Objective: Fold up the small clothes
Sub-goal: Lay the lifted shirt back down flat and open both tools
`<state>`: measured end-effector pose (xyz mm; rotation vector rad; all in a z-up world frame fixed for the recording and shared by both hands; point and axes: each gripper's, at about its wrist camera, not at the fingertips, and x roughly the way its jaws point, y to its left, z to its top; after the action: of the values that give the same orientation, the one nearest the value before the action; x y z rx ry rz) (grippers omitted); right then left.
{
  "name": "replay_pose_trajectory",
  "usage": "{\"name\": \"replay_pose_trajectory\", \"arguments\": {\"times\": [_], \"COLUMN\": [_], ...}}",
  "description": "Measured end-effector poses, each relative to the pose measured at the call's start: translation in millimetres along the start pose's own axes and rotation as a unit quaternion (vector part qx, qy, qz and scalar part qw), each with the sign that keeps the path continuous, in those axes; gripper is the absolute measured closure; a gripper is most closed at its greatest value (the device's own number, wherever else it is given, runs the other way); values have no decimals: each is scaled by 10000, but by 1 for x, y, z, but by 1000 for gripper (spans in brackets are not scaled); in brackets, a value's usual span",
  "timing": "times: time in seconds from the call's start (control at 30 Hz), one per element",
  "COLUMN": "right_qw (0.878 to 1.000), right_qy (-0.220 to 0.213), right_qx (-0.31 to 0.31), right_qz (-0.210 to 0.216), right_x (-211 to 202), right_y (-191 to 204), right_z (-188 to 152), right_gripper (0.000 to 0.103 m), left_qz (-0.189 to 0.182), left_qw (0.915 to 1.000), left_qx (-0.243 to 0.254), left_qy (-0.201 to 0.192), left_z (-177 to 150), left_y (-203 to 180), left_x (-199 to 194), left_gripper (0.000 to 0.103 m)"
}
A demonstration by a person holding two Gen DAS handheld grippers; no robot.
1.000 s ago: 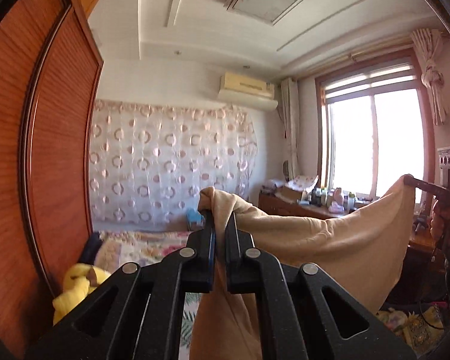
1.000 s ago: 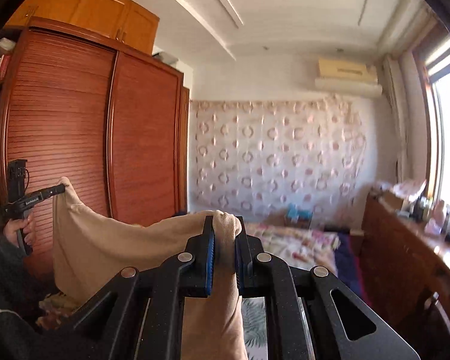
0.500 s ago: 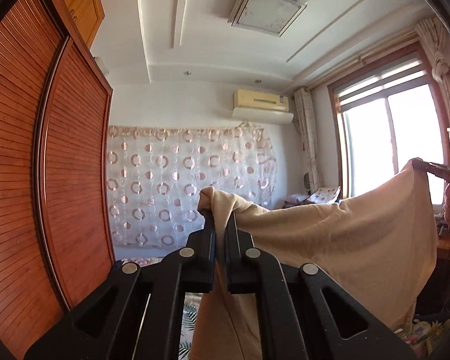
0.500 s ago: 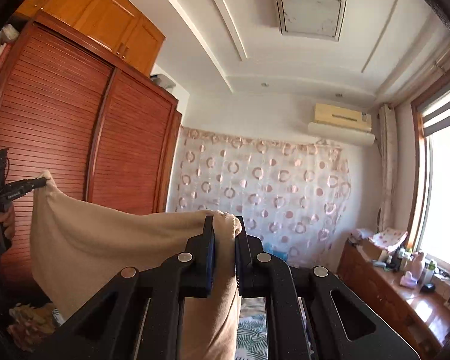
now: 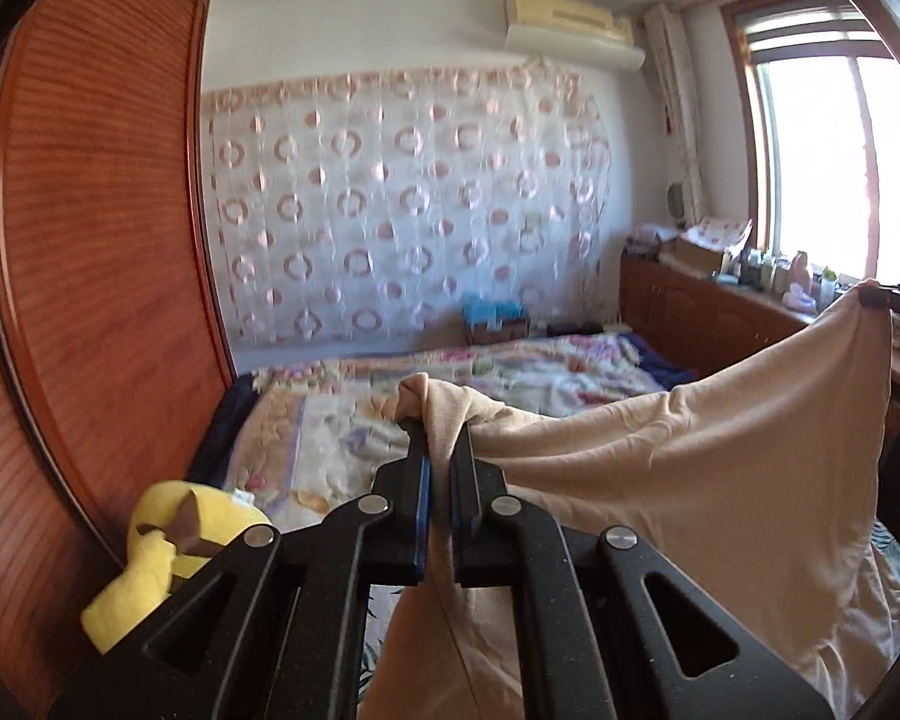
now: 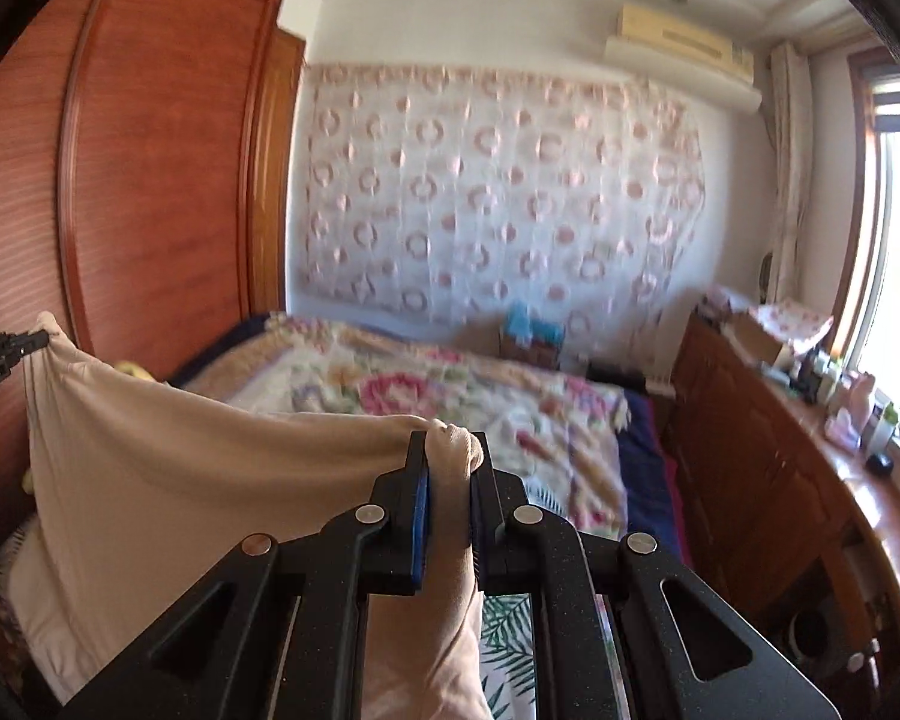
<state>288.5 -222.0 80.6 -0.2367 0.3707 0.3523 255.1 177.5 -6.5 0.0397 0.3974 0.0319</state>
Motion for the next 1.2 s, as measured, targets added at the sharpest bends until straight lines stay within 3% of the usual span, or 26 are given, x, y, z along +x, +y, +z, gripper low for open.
{"name": "replay_pose_trajectory", "arguments": {"times": [0.23,0.4,0.57,0.63,0.7,0.73,0.77,0.83,0.87,1.0,1.2], "right_qw": [9977,9946,9912,9895,9886,9895,9899,9904,9909,9925,9898], "right_qy": [670,1040,1299,1399,1434,1365,1328,1269,1224,1083,1146], "right_qx": [-71,28,222,360,425,433,454,472,500,571,728], "right_qz": [99,-5,-79,-103,-173,-195,-216,-269,-236,-54,426], "right_x": [84,142,181,182,181,178,177,168,161,119,53], "right_y": [0,-30,-29,-28,-23,-20,-18,-14,-13,-5,5], "right_z": [15,37,42,35,33,27,28,29,29,23,-23], "right_gripper": [92,92,92,92,84,83,77,62,57,55,55], "left_qz": [-70,-110,-279,-430,-467,-522,-576,-568,-566,-707,-950], "left_qw": [9986,9973,9955,9943,9936,9935,9934,9928,9920,9887,9800], "left_qx": [80,101,68,63,107,122,119,142,102,55,146], "left_qy": [518,714,900,977,1024,1006,984,1048,1122,1324,1744], "left_z": [-16,-17,-21,-23,-27,-28,-29,-31,-33,-47,-84], "left_y": [-8,-8,-9,-7,-8,-8,-7,-7,-6,-5,-20], "left_x": [71,101,117,117,112,108,107,98,93,72,40], "left_gripper": [97,97,97,96,79,66,50,34,33,33,33]}}
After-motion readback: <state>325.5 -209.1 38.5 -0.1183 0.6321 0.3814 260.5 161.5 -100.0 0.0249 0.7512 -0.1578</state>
